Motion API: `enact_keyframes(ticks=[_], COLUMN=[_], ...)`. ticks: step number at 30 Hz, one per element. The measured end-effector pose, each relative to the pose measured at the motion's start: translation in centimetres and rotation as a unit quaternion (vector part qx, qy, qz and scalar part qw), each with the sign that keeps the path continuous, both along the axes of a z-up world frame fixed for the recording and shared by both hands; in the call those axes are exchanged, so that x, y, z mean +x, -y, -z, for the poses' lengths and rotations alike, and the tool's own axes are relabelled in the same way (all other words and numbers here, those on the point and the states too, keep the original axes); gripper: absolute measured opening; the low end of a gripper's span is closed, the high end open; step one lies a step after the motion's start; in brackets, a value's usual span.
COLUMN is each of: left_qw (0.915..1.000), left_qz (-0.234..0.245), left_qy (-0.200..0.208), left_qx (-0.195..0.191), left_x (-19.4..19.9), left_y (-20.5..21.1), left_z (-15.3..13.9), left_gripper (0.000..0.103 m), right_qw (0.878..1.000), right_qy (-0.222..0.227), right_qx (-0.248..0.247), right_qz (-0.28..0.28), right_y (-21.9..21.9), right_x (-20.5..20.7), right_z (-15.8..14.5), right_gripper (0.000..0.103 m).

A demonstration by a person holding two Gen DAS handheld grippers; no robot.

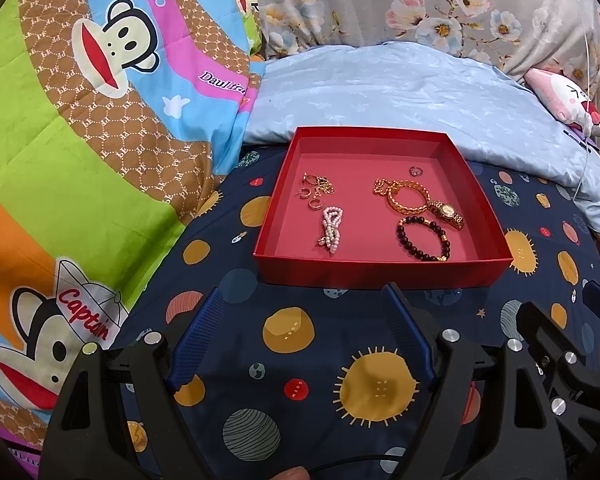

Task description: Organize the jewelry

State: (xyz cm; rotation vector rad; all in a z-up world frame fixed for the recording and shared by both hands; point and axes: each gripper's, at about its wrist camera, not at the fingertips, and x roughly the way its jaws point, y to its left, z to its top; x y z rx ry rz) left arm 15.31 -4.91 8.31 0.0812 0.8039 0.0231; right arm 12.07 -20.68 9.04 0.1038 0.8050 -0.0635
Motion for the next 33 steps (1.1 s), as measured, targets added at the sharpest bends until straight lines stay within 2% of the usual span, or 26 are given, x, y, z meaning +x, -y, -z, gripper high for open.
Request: enact_keyframes(ticks=[33], left_qw=[1.0], left_qz=[0.002], left_qy=[-0.003], left_qx=[0.004], left_x=[-0.49], left_y=[0.18], left_z=[0.16], left_gripper=[0.082], right_qw=[1.0], right_qy=[0.0], right_qx=[0.0], right_qz=[0.005], right_y=[0.31], right_x=[-0.43], right_z=[0.31], right_gripper=[0.082])
